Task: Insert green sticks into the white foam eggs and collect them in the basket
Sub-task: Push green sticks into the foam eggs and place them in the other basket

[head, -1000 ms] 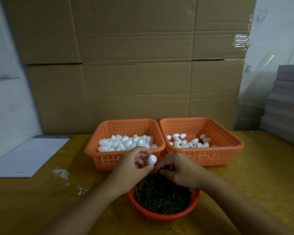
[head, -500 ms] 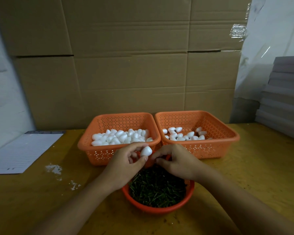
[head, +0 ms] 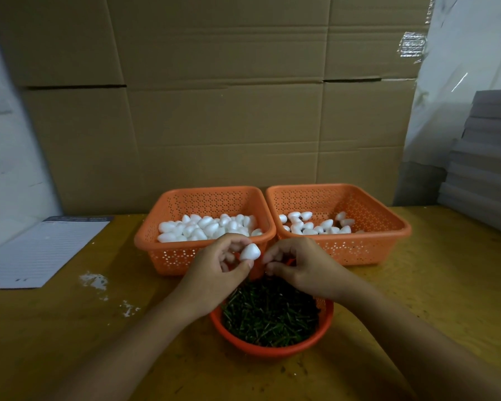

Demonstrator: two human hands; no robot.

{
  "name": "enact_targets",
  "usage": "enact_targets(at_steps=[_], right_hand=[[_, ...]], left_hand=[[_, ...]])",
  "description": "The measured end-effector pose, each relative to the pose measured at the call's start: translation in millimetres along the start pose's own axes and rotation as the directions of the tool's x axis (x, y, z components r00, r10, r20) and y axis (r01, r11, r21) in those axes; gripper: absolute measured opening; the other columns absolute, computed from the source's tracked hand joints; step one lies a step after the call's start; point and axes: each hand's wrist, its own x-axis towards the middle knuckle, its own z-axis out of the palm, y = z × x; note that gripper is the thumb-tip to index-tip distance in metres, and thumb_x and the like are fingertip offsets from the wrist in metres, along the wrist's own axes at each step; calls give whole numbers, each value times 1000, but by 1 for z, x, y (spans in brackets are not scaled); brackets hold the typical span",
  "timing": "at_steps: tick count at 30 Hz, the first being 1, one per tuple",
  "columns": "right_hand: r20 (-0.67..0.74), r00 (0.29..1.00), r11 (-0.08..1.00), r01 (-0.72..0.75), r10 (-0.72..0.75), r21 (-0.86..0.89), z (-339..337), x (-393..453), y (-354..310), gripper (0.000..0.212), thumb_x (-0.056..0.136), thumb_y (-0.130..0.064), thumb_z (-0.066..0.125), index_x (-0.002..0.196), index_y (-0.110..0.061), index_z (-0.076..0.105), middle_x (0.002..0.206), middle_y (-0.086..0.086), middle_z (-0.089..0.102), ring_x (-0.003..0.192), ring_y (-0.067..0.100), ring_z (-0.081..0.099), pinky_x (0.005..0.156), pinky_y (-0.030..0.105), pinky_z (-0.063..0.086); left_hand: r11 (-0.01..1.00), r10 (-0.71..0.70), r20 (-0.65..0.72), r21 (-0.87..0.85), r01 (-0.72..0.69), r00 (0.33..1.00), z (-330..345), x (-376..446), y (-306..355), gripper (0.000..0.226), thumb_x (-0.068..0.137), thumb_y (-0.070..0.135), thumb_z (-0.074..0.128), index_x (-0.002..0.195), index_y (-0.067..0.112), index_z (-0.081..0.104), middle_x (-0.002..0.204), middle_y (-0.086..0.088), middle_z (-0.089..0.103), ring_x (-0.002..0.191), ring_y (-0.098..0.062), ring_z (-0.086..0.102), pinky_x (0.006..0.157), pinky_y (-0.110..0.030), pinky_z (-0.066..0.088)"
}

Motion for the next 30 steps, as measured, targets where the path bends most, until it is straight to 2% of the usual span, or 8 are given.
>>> enact_targets(at_steps=[6, 11, 15, 17, 20, 25, 28, 30], right_hand=[[-16, 995, 972, -98, 103, 213, -1, 0, 1, 24, 100, -17, 58, 87, 1, 68, 73, 1, 71, 64, 9, 60, 58, 21, 48], [-38, 992, 954, -103, 118, 283, -5, 0, 0, 12, 99, -7, 58, 98, 0, 68, 76, 2, 67, 67, 11, 59, 62, 22, 47], [-17, 994, 965, -104, 111, 240, -7, -2, -3, 19, 100, -7, 56, 110, -6, 72, 83, 5, 68, 65, 10, 57, 61, 23, 45], [-15, 993, 965, -109, 116, 240, -8, -2, -3, 19, 100, -7, 57, 109, -7, 73, 93, 11, 72, 79, 23, 67, 73, 38, 56], [-18, 992, 959, -117, 126, 259, -9, -3, -4, 15, 98, -5, 59, 104, -7, 72, 99, 16, 73, 96, 35, 67, 90, 51, 54], [17, 990, 956, -141, 141, 258, -8, -2, -6, 22, 101, -7, 54, 111, -13, 72, 100, 14, 71, 83, 22, 64, 77, 37, 51], [16, 989, 960, -148, 149, 238, -7, -2, -6, 22, 101, -8, 52, 111, -13, 72, 101, 7, 71, 92, 20, 66, 83, 34, 51], [19, 986, 954, -163, 163, 251, -6, -1, -6, 18, 101, -8, 54, 109, -9, 70, 96, 7, 71, 86, 18, 65, 81, 34, 52]], left_hand=[[999, -6, -4, -38, 5, 1000, 1, 0, 0, 21, 96, 22, 66, 112, 36, 64, 103, 15, 71, 93, -9, 67, 81, -27, 55], [999, 6, 1, -37, -6, 1000, 1, 0, 0, 23, 96, 17, 66, 109, 35, 63, 100, 14, 71, 89, -9, 67, 74, -22, 51], [999, 18, 9, -49, -18, 1000, 0, 0, -1, 23, 97, 27, 63, 113, 44, 62, 100, 12, 71, 90, -11, 67, 79, -29, 55], [998, 25, 15, -49, -25, 1000, 0, 0, 0, 25, 99, 28, 62, 116, 46, 61, 100, 11, 70, 91, -12, 67, 81, -32, 57], [999, 26, 10, -41, -26, 1000, 0, 0, 0, 24, 98, 26, 64, 112, 45, 61, 95, 7, 70, 88, -12, 66, 76, -27, 54], [998, 25, -10, -62, -26, 1000, 2, -1, 2, 24, 96, 18, 67, 105, 39, 59, 89, 1, 68, 78, -9, 63, 70, -25, 49], [997, 20, 0, -73, -20, 1000, 2, -1, 3, 20, 96, 19, 67, 107, 33, 60, 89, -1, 68, 83, -17, 64, 74, -34, 51], [997, 10, 4, -71, -10, 1000, 1, -1, 3, 21, 96, 18, 67, 108, 33, 61, 90, -1, 69, 85, -16, 65, 76, -35, 52]])
